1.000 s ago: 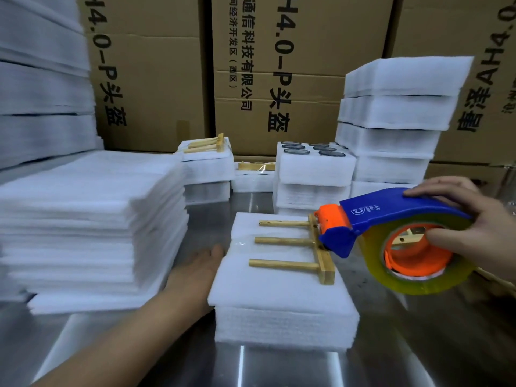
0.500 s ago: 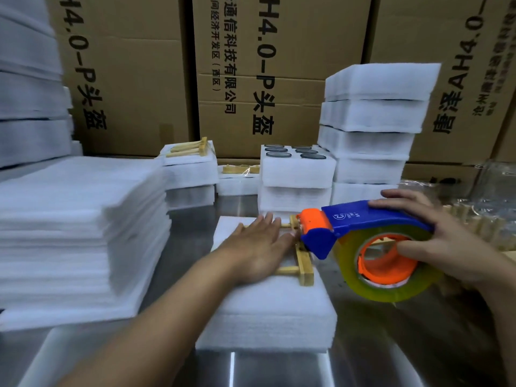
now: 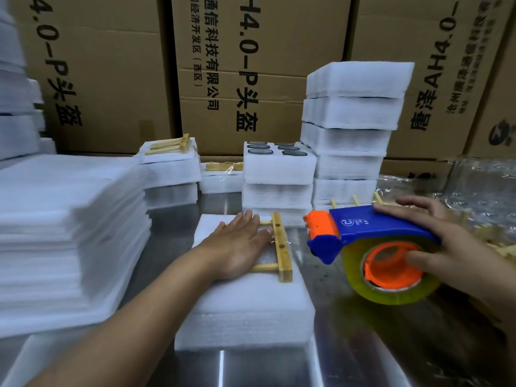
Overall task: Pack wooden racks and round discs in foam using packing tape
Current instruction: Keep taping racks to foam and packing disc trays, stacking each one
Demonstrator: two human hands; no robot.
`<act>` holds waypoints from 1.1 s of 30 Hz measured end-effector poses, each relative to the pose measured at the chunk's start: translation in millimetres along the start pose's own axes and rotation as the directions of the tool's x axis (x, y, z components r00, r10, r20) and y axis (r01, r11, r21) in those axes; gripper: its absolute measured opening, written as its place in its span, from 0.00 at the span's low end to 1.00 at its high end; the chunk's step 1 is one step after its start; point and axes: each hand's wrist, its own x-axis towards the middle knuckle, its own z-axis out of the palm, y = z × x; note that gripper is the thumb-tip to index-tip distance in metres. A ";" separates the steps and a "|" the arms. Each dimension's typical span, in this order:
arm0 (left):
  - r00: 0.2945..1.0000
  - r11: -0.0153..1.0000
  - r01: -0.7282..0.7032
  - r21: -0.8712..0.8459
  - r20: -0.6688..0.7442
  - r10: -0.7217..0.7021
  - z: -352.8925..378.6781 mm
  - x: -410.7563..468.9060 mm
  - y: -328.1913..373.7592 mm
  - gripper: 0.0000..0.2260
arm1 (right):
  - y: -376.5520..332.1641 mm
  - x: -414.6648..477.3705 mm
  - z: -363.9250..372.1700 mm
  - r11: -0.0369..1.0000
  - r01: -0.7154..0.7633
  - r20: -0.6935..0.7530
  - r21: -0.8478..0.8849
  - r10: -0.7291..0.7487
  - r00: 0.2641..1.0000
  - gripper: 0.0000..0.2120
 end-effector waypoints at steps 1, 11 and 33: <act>1.000 1.000 -0.002 -0.004 0.001 0.002 0.0 0.1 -0.3 0.26 | -0.5 0.3 -0.3 1.000 -0.015 -0.015 -0.007 0.015 1.000 0.43; 1.000 1.000 -0.007 0.003 0.000 0.007 1.3 0.4 -1.8 0.26 | 5.3 -3.8 -15.8 0.995 -0.053 -0.112 -0.084 0.044 0.993 0.48; 0.999 1.000 -0.022 -0.005 -0.034 0.021 3.0 3.8 -3.4 0.27 | -31.3 25.3 1.7 0.940 0.107 0.273 -0.324 -0.015 0.962 0.37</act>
